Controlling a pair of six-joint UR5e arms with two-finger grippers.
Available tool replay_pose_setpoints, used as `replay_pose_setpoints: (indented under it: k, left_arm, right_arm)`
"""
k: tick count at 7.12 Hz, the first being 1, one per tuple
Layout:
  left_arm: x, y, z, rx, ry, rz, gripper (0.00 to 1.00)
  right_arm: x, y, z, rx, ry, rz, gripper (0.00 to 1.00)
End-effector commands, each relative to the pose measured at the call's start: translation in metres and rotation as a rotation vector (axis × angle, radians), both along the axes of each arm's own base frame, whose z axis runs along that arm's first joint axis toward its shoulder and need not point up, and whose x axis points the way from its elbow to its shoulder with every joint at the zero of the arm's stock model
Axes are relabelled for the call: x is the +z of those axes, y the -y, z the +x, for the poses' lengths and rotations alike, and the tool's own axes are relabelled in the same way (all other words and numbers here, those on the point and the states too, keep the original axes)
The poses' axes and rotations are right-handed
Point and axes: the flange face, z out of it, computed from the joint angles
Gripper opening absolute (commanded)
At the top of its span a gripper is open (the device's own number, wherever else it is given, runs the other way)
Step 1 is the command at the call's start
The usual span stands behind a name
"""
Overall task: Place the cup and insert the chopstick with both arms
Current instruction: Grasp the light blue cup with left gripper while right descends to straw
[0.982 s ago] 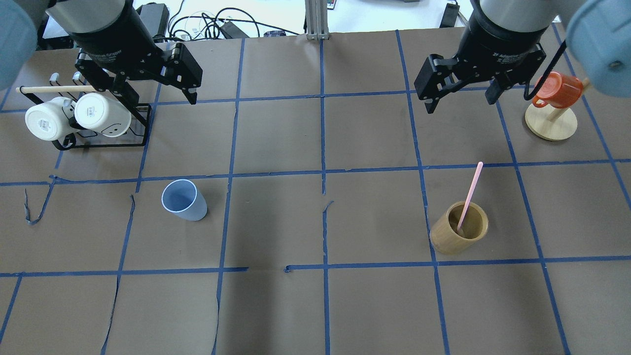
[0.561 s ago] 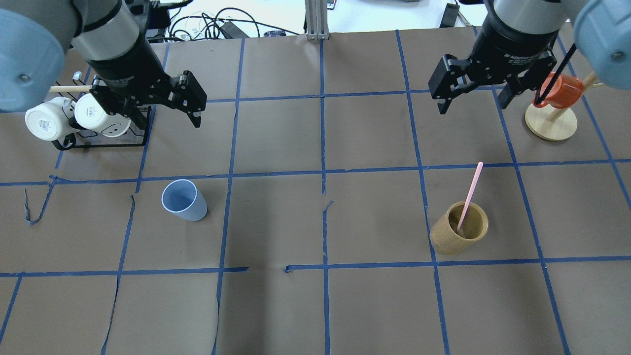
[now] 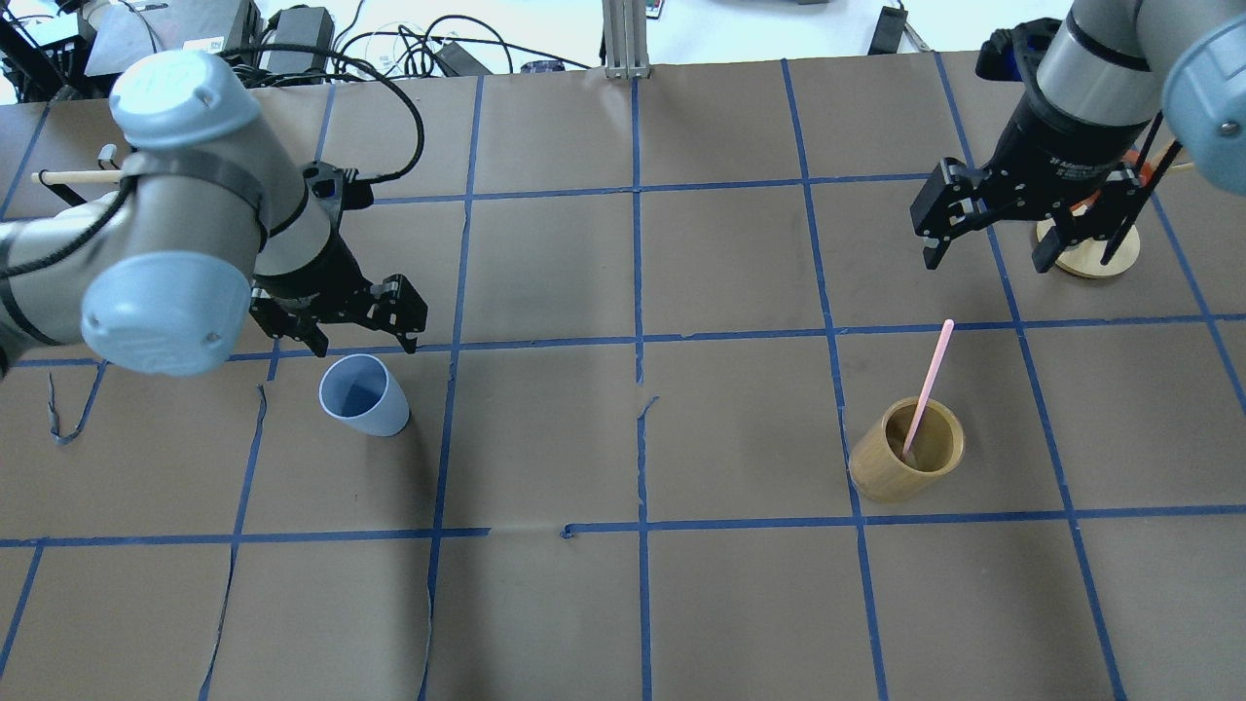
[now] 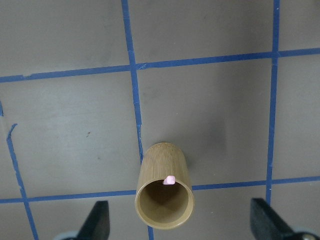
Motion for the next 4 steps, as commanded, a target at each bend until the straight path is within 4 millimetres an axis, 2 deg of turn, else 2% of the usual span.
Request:
replay_pose_setpoints:
  k: [1,2,3,4]
  left_arm:
    - [-0.060,-0.014,0.003,-0.001,0.002,-0.001,1.00]
    - [-0.068,-0.008,0.003,-0.001,0.003,-0.007,0.97]
    - [-0.069,-0.007,0.003,-0.002,0.003,-0.006,0.43]
    - [-0.068,-0.006,0.003,-0.011,0.002,-0.009,0.00]
  right_arm:
    - [-0.048,-0.013,-0.003,0.002,-0.027,0.008,1.00]
    - [-0.067,-0.020,-0.003,0.026,-0.026,0.037,1.00]
    - [-0.074,-0.024,-0.001,0.038,-0.019,0.050,1.00]
    - [-0.075,-0.023,0.000,0.036,-0.010,0.043,0.99]
